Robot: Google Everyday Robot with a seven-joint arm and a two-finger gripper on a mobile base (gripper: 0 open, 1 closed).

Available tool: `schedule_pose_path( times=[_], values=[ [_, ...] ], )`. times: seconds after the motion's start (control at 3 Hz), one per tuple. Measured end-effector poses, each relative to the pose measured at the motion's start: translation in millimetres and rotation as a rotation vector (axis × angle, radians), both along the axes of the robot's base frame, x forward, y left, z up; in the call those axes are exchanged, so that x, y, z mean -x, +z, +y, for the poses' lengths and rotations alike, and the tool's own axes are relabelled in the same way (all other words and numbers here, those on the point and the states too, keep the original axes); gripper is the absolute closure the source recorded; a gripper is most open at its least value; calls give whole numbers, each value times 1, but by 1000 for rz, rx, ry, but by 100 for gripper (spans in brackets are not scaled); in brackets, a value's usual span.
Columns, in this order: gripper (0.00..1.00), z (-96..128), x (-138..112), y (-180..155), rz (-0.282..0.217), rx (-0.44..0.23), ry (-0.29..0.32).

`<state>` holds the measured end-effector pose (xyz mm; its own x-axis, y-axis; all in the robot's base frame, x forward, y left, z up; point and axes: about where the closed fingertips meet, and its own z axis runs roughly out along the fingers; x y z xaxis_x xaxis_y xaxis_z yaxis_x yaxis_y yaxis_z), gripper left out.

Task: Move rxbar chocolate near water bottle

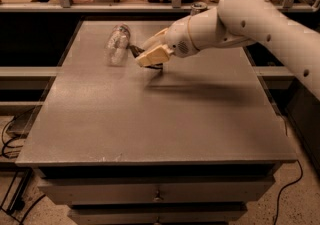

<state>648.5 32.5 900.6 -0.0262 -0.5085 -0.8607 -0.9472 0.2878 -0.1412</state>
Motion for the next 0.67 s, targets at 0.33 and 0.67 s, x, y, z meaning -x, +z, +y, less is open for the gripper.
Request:
schedule_pose_path(
  times=[0.33,0.67],
  values=[
    [100,31,-13,-15,-9,-26,38],
    [84,50,-23,-27,-7,-37,59]
  ],
)
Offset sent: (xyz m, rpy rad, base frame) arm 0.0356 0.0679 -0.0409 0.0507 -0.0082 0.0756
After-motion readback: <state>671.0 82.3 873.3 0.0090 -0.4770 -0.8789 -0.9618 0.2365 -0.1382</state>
